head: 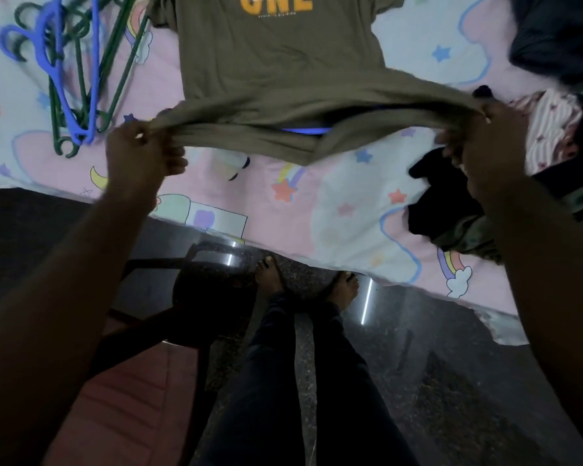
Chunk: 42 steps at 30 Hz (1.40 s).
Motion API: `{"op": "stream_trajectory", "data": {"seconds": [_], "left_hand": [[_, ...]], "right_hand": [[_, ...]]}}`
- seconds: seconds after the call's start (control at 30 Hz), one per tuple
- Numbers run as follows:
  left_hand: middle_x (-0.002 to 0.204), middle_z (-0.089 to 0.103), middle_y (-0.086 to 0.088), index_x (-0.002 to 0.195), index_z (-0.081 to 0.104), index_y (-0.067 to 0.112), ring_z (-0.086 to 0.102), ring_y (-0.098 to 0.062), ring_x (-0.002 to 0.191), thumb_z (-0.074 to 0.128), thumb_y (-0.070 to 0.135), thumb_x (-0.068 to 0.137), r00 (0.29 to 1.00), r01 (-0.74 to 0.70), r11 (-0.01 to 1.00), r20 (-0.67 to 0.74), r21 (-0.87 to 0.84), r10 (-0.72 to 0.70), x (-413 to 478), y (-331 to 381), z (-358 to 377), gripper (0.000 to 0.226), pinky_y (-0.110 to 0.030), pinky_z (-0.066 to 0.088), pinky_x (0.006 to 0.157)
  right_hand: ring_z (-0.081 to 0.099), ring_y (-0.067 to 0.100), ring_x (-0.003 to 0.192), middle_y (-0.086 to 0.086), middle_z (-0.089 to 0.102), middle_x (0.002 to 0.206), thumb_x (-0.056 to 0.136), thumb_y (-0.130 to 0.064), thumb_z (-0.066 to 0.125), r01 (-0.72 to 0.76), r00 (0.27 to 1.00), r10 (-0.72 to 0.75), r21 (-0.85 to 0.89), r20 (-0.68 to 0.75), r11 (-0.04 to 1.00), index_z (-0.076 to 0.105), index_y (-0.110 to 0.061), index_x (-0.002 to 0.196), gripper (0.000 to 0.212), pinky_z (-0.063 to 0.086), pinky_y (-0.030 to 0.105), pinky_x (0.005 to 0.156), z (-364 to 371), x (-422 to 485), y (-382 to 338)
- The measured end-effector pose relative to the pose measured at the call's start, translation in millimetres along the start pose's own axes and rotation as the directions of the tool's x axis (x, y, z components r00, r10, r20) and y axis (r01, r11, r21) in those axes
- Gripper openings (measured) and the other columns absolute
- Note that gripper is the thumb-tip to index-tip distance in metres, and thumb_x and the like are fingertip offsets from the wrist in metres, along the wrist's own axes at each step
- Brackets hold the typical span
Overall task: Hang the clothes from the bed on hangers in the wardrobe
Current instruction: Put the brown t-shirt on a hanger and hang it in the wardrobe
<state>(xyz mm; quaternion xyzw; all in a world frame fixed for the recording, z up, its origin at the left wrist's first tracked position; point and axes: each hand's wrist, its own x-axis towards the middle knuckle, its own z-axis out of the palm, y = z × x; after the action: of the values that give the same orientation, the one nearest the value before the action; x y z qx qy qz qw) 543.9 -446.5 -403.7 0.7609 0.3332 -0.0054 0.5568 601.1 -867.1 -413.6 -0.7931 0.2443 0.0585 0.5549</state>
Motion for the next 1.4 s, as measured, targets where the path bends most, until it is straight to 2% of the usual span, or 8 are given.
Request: {"op": "stream_trajectory", "data": {"seconds": [0.17, 0.3, 0.47, 0.7, 0.9, 1.13, 1.27, 1.4], "left_hand": [[0.068, 0.056, -0.016, 0.123, 0.053, 0.008, 0.054, -0.01, 0.04, 0.049, -0.004, 0.094, 0.957, 0.275, 0.961, -0.103, 0.01, -0.273, -28, -59, -32, 0.032, -0.02, 0.046, 0.043], [0.071, 0.061, -0.011, 0.119, 0.064, 0.009, 0.057, -0.004, 0.041, 0.027, -0.016, 0.086, 0.971, 0.23, 0.936, -0.003, 0.266, -0.237, -45, -94, -27, 0.055, -0.018, 0.049, 0.043], [0.09, 0.069, -0.023, 0.108, 0.068, 0.0, 0.068, -0.009, 0.053, 0.04, -0.021, 0.084, 0.936, 0.223, 0.916, 0.19, 0.332, -0.297, -30, -86, -9, 0.042, -0.021, 0.056, 0.051], [0.09, 0.075, -0.001, 0.092, 0.068, 0.018, 0.071, -0.022, 0.088, 0.04, -0.006, 0.088, 0.997, 0.058, 0.953, -0.034, -0.297, -0.071, -20, 4, -14, 0.037, -0.031, 0.058, 0.077], [0.076, 0.073, 0.0, 0.086, 0.058, 0.009, 0.067, -0.022, 0.076, 0.033, 0.003, 0.092, 0.923, 0.385, 0.902, 0.089, -0.195, -0.375, -71, -67, -28, 0.026, -0.032, 0.048, 0.065], [0.097, 0.071, -0.025, 0.088, 0.071, -0.001, 0.068, -0.027, 0.075, 0.067, 0.015, 0.09, 0.895, 0.442, 0.895, 0.091, -0.048, -0.437, -51, -67, -9, 0.017, -0.031, 0.055, 0.062], [0.089, 0.075, -0.009, 0.079, 0.076, 0.014, 0.072, -0.023, 0.088, 0.054, -0.005, 0.091, 0.96, 0.245, 0.897, -0.036, -0.367, -0.277, -29, -20, -29, 0.032, -0.029, 0.059, 0.076], [0.082, 0.072, -0.002, 0.075, 0.071, 0.009, 0.064, -0.024, 0.09, 0.051, -0.006, 0.093, 0.874, 0.425, 0.848, -0.1, -0.316, -0.475, -48, -47, -45, 0.031, -0.02, 0.056, 0.059]], "right_hand": [[0.065, 0.008, 0.05, -0.007, 0.069, 0.059, 0.102, -0.008, 0.03, -0.309, 0.951, 0.31, 0.132, 0.017, 0.942, 0.054, -0.007, 0.091, 0.026, 0.05, 0.03, 0.055, -27, -25, 64], [0.068, 0.011, 0.067, 0.002, 0.067, 0.085, 0.098, 0.003, 0.045, -0.331, 0.944, 0.322, 0.212, 0.076, 0.919, 0.06, -0.018, 0.094, 0.027, 0.059, 0.024, 0.065, -23, -43, 84], [0.067, 0.016, 0.064, 0.005, 0.064, 0.077, 0.096, 0.002, 0.049, -0.37, 0.905, 0.376, -0.07, 0.201, 0.926, 0.059, -0.018, 0.084, 0.025, 0.054, 0.03, 0.06, 10, -30, 76], [0.05, 0.018, 0.056, 0.007, 0.057, 0.075, 0.097, -0.004, 0.04, -0.25, 0.962, 0.145, 0.536, 0.231, 0.806, 0.064, -0.02, 0.088, 0.03, 0.042, 0.022, 0.05, 12, -7, 6], [0.043, 0.001, 0.032, -0.007, 0.05, 0.058, 0.098, -0.011, 0.041, -0.427, 0.904, 0.426, 0.029, 0.04, 0.904, 0.048, -0.021, 0.078, 0.023, 0.037, 0.016, 0.04, 1, -49, 69], [0.055, 0.008, 0.047, 0.01, 0.054, 0.067, 0.089, 0.006, 0.062, -0.257, 0.881, 0.348, -0.294, 0.32, 0.921, 0.06, 0.005, 0.093, 0.005, 0.04, 0.017, 0.041, 4, -46, 31], [0.053, -0.001, 0.042, -0.01, 0.058, 0.051, 0.082, 0.009, 0.051, 0.062, 0.998, -0.065, -0.162, -0.008, 0.985, 0.062, 0.001, 0.09, 0.016, 0.041, 0.014, 0.043, -14, -27, -10], [0.055, 0.007, 0.039, -0.008, 0.063, 0.054, 0.091, 0.001, 0.037, -0.226, 0.957, 0.234, 0.06, -0.173, 0.972, 0.057, -0.014, 0.092, 0.025, 0.045, 0.026, 0.044, -31, -47, 32]]}}
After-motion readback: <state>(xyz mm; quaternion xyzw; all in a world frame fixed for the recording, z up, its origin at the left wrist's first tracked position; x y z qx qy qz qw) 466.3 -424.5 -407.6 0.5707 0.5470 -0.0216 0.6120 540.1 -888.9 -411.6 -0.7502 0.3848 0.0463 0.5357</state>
